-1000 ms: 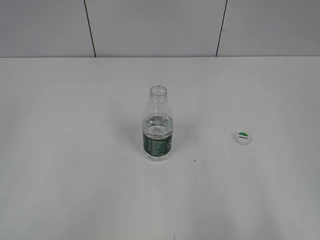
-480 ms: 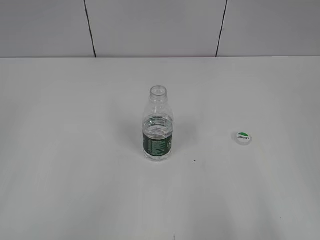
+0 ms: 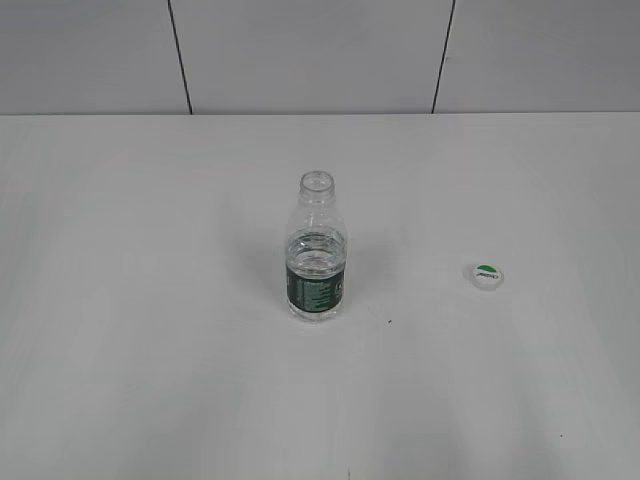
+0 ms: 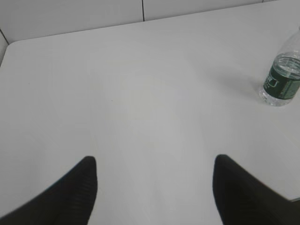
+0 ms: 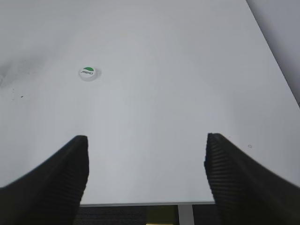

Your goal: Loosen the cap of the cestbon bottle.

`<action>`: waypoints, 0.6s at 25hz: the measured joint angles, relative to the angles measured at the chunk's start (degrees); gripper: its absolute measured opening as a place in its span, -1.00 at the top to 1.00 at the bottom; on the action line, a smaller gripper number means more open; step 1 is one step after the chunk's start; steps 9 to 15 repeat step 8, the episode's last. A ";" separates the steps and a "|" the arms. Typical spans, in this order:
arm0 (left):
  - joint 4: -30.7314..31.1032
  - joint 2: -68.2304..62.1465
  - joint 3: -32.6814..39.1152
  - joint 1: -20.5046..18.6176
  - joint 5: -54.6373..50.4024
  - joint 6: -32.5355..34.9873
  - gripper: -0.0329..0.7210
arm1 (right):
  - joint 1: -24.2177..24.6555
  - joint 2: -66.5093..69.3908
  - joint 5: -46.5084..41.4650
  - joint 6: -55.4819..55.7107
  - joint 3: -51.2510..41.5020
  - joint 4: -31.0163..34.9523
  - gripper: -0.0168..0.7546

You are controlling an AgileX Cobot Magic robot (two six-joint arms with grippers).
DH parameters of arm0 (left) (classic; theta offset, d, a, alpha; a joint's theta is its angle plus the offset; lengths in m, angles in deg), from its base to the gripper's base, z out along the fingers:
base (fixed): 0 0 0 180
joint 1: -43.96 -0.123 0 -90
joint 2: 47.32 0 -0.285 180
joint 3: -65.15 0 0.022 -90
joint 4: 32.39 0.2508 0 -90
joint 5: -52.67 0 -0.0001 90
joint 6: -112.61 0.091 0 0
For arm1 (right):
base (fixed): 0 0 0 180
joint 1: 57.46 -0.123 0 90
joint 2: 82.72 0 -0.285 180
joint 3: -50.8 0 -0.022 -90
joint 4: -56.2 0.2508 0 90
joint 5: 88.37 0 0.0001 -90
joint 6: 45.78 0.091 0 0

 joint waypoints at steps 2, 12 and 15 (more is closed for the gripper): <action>0.00 0.00 0.00 0.00 0.00 0.00 -0.33 | 0.00 0.00 0.00 0.00 0.00 0.00 -0.57; 0.00 0.00 0.00 0.00 0.00 0.00 -0.32 | 0.00 0.00 0.00 0.00 0.00 0.00 -0.57; 0.00 0.00 0.00 0.00 0.00 0.00 -0.32 | 0.00 0.00 0.00 0.00 0.00 0.00 -0.57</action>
